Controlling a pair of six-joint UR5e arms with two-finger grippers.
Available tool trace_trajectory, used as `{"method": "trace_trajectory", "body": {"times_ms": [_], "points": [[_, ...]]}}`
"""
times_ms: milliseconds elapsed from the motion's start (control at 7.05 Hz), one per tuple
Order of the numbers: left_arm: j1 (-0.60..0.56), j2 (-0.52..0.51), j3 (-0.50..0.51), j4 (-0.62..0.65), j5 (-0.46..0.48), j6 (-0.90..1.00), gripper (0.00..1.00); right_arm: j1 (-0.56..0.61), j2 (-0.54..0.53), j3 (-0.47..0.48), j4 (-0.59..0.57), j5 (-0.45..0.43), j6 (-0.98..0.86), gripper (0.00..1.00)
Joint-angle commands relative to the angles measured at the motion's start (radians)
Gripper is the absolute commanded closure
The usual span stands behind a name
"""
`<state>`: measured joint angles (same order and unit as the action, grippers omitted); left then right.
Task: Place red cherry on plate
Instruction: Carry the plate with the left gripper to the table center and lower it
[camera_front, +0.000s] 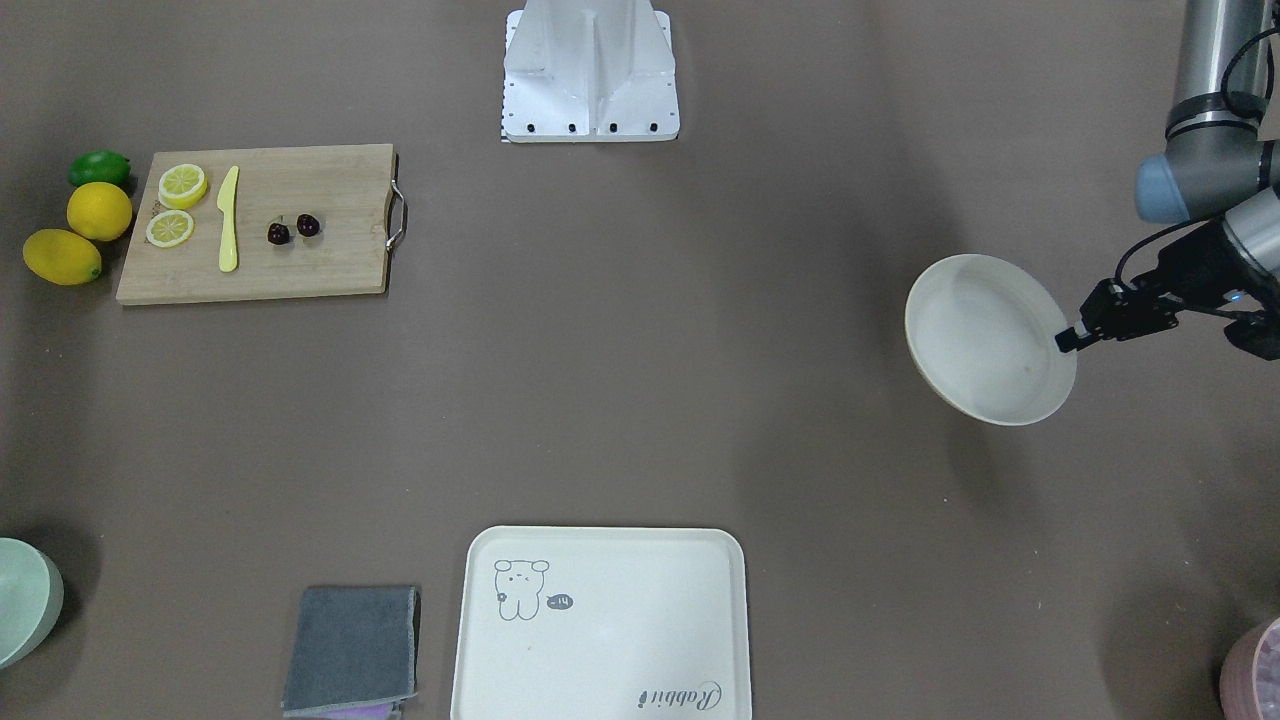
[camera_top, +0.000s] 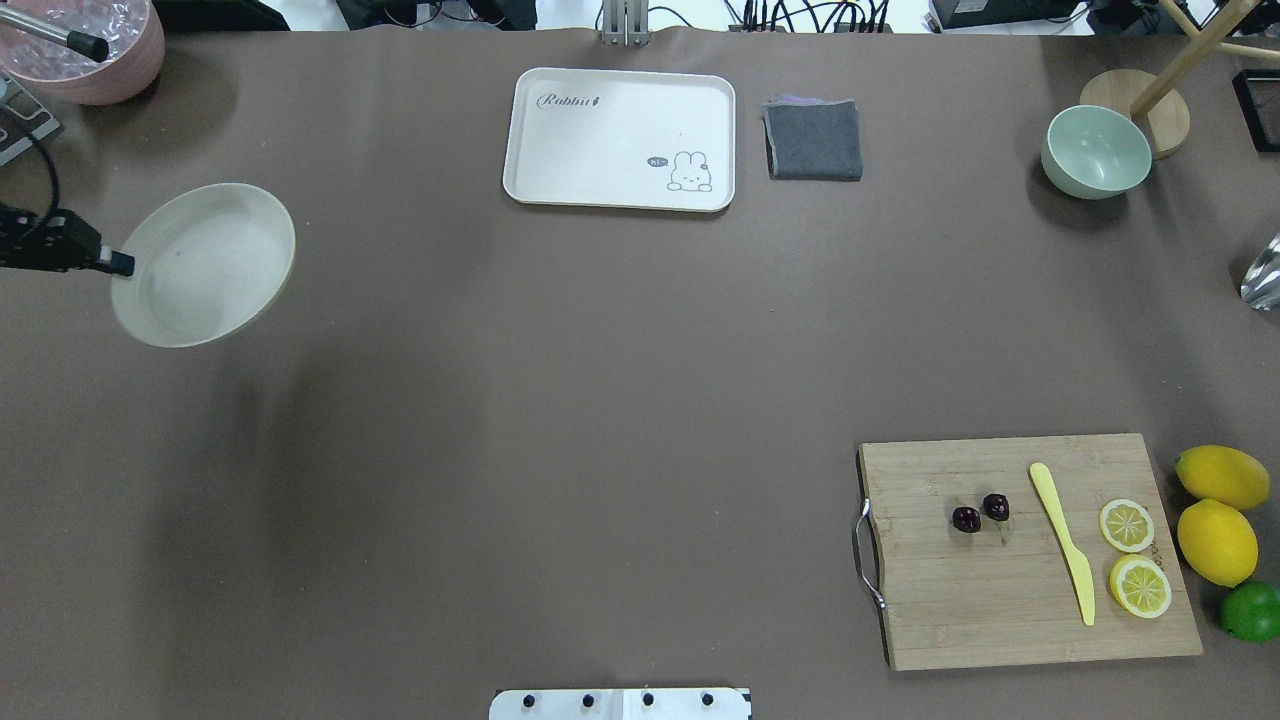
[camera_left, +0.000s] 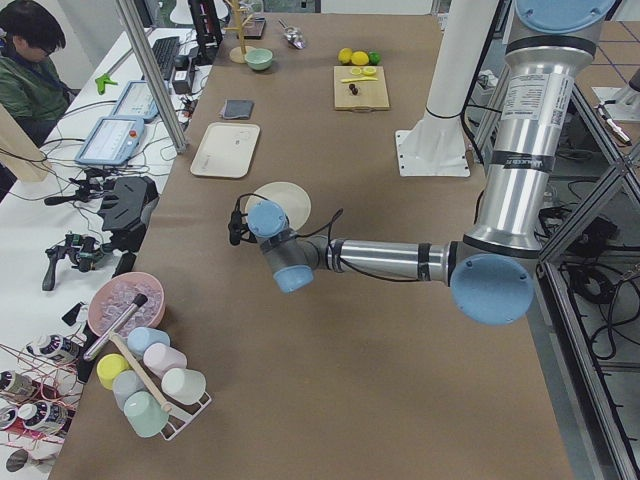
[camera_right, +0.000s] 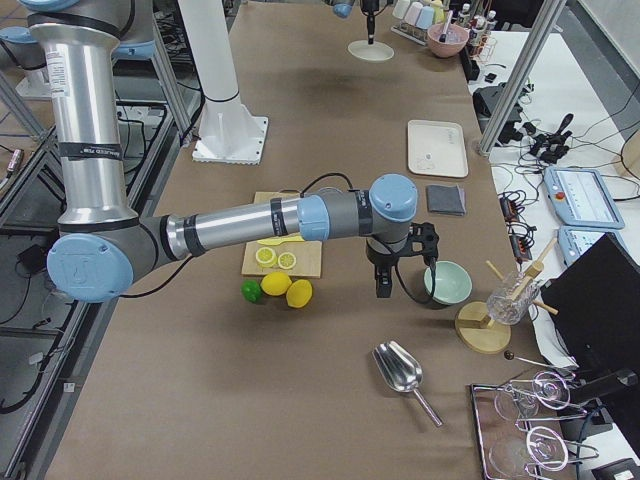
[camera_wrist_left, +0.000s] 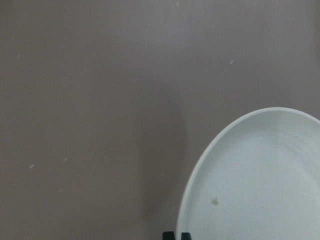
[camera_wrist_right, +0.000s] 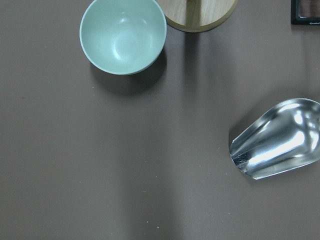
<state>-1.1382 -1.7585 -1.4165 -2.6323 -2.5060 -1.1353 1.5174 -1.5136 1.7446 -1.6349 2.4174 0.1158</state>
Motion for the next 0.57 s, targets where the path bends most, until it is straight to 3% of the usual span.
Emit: {"method": "trace_trajectory", "body": {"times_ms": [0, 426], "points": [[0.191, -0.151, -0.048, 0.056, 0.204, -0.214, 1.0, -0.013, 0.0, 0.0, 0.01, -0.004, 0.002, 0.0], [0.448, -0.29, -0.293, 0.532, 0.497, -0.253, 1.0, -0.02, 0.006, 0.0, 0.01, -0.006, 0.005, 0.0]]}}
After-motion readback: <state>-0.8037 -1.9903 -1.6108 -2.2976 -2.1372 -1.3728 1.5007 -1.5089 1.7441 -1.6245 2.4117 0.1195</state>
